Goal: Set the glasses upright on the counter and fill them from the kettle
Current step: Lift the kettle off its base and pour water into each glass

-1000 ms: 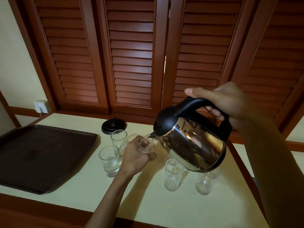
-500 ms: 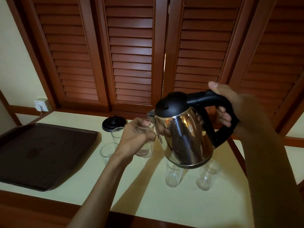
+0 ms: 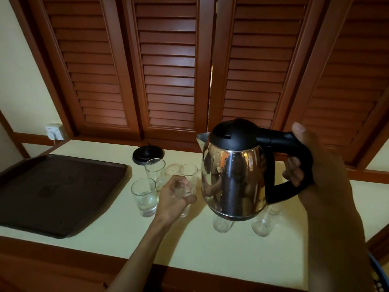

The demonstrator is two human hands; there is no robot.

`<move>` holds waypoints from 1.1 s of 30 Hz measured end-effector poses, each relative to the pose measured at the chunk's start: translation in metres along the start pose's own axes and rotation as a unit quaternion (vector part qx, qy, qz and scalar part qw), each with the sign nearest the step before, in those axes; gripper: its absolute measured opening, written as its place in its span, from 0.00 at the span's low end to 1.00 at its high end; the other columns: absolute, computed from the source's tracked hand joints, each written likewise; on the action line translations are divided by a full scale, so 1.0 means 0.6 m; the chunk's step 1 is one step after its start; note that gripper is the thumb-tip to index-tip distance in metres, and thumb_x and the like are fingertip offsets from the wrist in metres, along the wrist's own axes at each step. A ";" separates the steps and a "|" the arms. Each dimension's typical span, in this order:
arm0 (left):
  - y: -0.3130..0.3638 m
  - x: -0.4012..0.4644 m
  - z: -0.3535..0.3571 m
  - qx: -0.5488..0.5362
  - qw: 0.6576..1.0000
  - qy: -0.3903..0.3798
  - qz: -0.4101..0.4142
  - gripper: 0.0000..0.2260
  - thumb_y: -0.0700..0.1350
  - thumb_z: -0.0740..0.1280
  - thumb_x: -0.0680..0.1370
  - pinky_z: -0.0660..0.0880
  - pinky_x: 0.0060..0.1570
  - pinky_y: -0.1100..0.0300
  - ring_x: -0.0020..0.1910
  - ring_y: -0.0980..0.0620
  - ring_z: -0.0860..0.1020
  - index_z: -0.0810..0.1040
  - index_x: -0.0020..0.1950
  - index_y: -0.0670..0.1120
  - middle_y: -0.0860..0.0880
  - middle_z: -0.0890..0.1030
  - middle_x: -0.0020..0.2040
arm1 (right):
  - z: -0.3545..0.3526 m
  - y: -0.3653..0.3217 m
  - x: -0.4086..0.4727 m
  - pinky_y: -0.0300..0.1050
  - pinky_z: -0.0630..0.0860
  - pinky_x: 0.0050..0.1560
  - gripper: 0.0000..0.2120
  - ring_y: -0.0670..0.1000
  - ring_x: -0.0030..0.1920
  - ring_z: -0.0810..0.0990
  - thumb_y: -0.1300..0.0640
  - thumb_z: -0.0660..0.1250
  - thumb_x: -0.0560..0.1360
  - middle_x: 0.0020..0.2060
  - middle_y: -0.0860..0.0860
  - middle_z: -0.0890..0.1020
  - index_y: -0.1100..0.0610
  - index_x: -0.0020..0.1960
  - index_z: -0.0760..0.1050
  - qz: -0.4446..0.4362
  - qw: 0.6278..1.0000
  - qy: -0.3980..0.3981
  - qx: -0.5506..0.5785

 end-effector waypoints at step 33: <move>0.091 -0.058 -0.009 0.101 0.982 -0.036 0.155 0.36 0.44 0.83 0.67 0.66 0.65 0.72 0.67 0.61 0.71 0.73 0.71 0.49 0.58 0.74 0.66 | -0.025 0.013 -0.109 0.41 0.69 0.30 0.21 0.46 0.20 0.68 0.45 0.68 0.80 0.21 0.48 0.70 0.57 0.35 0.70 0.068 0.983 0.167 0.009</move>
Point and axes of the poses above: each hand's wrist, its own x-axis towards the middle knuckle, its own z-axis out of the palm, y = z × x, the point moved 8 cm from there along x, towards the middle knuckle
